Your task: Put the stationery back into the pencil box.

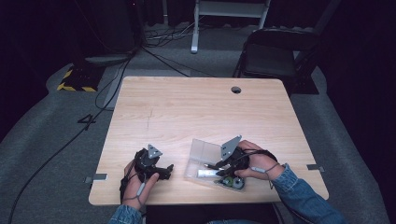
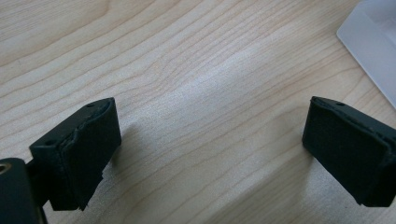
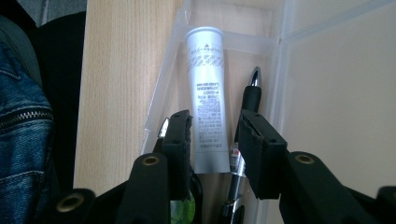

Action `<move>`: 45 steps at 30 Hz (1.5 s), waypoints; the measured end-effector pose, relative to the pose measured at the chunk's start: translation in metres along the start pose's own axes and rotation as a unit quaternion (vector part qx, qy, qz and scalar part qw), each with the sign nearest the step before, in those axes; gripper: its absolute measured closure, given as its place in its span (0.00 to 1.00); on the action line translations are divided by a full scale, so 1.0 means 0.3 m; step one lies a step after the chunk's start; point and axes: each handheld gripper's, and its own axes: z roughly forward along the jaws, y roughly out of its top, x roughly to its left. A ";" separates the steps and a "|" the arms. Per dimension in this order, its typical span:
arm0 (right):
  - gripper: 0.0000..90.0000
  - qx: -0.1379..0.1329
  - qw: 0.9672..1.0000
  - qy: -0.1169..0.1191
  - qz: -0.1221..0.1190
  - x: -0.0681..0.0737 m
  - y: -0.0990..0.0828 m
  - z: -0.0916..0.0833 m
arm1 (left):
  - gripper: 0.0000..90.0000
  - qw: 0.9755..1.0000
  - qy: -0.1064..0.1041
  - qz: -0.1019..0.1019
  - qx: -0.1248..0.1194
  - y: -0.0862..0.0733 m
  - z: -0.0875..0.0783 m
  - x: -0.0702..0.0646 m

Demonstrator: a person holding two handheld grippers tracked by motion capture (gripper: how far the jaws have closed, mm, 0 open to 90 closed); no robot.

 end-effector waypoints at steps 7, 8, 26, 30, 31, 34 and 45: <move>0.66 -0.030 0.999 -0.030 0.006 -0.017 0.001 -0.054 | 0.05 1.000 0.004 -0.009 -0.001 -0.009 -0.007 -0.007; 0.65 -0.035 0.999 -0.036 0.009 -0.021 0.000 -0.066 | 0.05 1.000 0.007 -0.011 0.000 -0.012 -0.010 -0.008; 0.52 -0.106 0.984 -0.128 0.069 -0.074 -0.071 -0.223 | 0.05 1.000 0.010 -0.013 -0.001 -0.023 -0.020 -0.010; 0.51 -0.117 0.979 -0.147 0.085 -0.092 -0.096 -0.257 | 0.05 1.000 0.012 -0.015 0.000 -0.028 -0.025 -0.002; 0.50 -0.119 0.977 -0.152 0.089 -0.096 -0.101 -0.263 | 0.05 1.000 0.011 -0.014 -0.002 -0.029 -0.025 0.002; 0.48 -0.131 0.971 -0.170 0.107 -0.110 -0.126 -0.288 | 0.05 1.000 0.014 -0.019 -0.001 -0.034 -0.031 0.013; 0.41 -0.150 0.954 -0.208 0.153 -0.142 -0.203 -0.352 | 0.05 0.999 0.022 -0.030 -0.002 -0.053 -0.048 0.054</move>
